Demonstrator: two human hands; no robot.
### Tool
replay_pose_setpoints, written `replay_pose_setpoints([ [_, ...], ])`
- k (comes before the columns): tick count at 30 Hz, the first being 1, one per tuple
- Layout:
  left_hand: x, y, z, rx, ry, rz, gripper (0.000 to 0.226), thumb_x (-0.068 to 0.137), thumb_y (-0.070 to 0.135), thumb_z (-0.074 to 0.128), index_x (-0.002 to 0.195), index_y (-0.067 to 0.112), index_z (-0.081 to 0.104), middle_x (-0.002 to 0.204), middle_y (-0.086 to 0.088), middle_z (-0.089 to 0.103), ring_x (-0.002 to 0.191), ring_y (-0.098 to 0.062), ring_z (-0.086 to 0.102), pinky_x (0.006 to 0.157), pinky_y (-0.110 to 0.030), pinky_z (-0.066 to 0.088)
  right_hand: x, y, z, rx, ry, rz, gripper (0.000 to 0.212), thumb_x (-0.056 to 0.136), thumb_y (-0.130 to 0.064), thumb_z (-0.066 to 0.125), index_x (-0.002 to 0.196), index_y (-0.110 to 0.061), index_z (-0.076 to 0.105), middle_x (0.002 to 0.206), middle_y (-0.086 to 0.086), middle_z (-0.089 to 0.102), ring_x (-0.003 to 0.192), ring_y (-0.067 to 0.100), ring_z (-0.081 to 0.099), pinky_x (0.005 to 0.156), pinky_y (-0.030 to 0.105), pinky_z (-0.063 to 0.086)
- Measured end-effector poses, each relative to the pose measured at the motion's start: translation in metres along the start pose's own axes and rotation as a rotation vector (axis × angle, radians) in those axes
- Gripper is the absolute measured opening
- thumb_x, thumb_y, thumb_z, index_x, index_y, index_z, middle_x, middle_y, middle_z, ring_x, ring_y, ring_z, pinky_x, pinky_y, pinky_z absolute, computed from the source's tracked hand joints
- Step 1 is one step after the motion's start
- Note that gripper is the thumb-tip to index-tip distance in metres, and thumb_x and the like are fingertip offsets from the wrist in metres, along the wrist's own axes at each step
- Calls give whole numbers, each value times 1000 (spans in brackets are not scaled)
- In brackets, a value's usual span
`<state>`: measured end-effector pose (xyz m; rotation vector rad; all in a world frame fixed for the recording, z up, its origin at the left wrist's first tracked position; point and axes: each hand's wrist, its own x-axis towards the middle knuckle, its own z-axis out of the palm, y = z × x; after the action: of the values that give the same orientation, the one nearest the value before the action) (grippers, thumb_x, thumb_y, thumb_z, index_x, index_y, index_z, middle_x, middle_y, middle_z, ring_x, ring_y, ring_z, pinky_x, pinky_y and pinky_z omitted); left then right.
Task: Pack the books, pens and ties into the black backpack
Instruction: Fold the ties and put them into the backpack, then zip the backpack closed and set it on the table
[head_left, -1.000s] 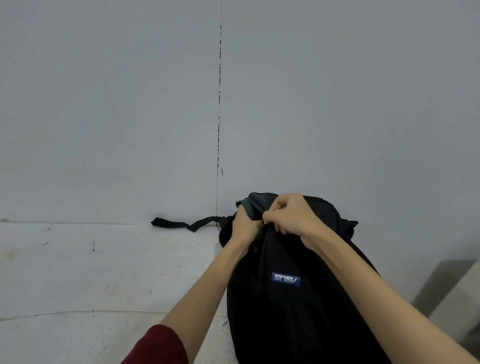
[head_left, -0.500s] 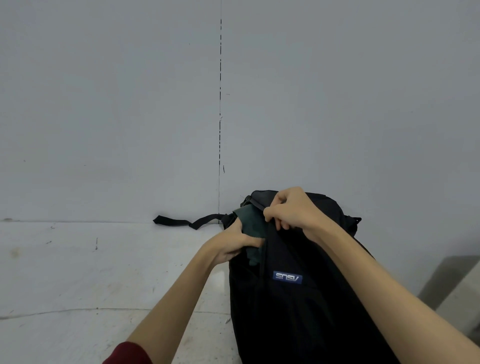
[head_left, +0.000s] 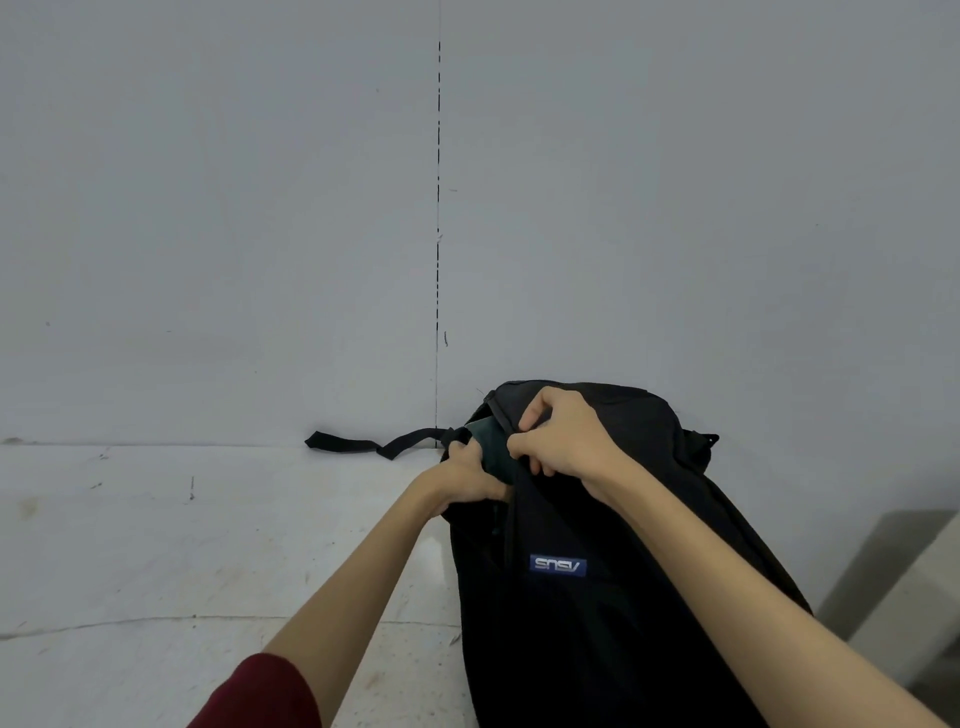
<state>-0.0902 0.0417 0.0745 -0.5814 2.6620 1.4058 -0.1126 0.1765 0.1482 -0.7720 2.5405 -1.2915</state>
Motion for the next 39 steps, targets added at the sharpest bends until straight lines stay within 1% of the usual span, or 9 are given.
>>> replay_pose_setpoints([
  [2,1,1,3,0,110,11,98,75,24,75,146,5,11,139,-9,33,126,-24,40,94,-24,40,0,1,3,-16,-7,-14,21,72,-2,64,87,-10,52,52,2,56,33,5,43,43,16,37],
  [6,-6,2,6,3,275,62,81,78,17,73,133,-5,17,92,-3,49,80,-11,52,56,-18,40,1,2,5,-47,-26,-21,22,73,-3,64,88,-11,51,53,3,57,37,10,45,45,18,37],
  [9,-12,-1,0,36,195,124,62,86,28,64,132,1,32,110,-13,57,100,-24,57,72,-22,41,0,3,5,-36,-34,-17,21,74,-4,64,89,-11,51,54,4,57,36,7,44,45,18,38],
  [13,-13,-3,-11,427,244,161,42,103,30,29,103,1,59,94,-15,61,93,-29,59,78,-34,43,1,3,3,-47,-47,-12,20,74,-5,64,88,-11,51,54,4,57,33,5,43,44,17,37],
  [18,-6,-11,4,621,500,181,26,82,34,64,92,12,55,102,-6,59,100,-24,55,74,-32,41,2,2,7,-156,-71,-48,25,73,-8,63,90,-13,45,63,1,56,48,10,50,52,23,41],
  [24,6,-33,-23,-26,480,-29,39,75,29,72,102,25,44,114,-2,38,114,-22,39,94,-38,42,2,-5,14,-561,22,-157,41,79,-46,65,100,-13,51,93,-1,57,89,21,54,66,30,37],
  [28,5,-35,-23,-359,241,-173,34,89,35,59,114,16,47,111,-1,53,92,-19,56,70,-30,45,6,-9,26,-784,79,-198,46,84,-49,58,106,-10,50,96,3,58,89,25,56,65,29,36],
  [31,7,-33,-19,-381,136,-215,32,94,35,53,105,6,56,85,-5,59,65,-14,56,53,-23,48,10,-7,29,-821,53,-182,25,87,-34,56,92,-11,47,78,-1,50,78,23,50,64,29,35],
  [39,-6,-42,-36,18,397,-17,32,97,16,39,67,10,48,69,-8,55,61,-30,60,56,-29,51,13,-11,51,-648,28,-271,6,90,-12,39,84,-12,40,71,-1,43,72,25,43,62,32,28],
])
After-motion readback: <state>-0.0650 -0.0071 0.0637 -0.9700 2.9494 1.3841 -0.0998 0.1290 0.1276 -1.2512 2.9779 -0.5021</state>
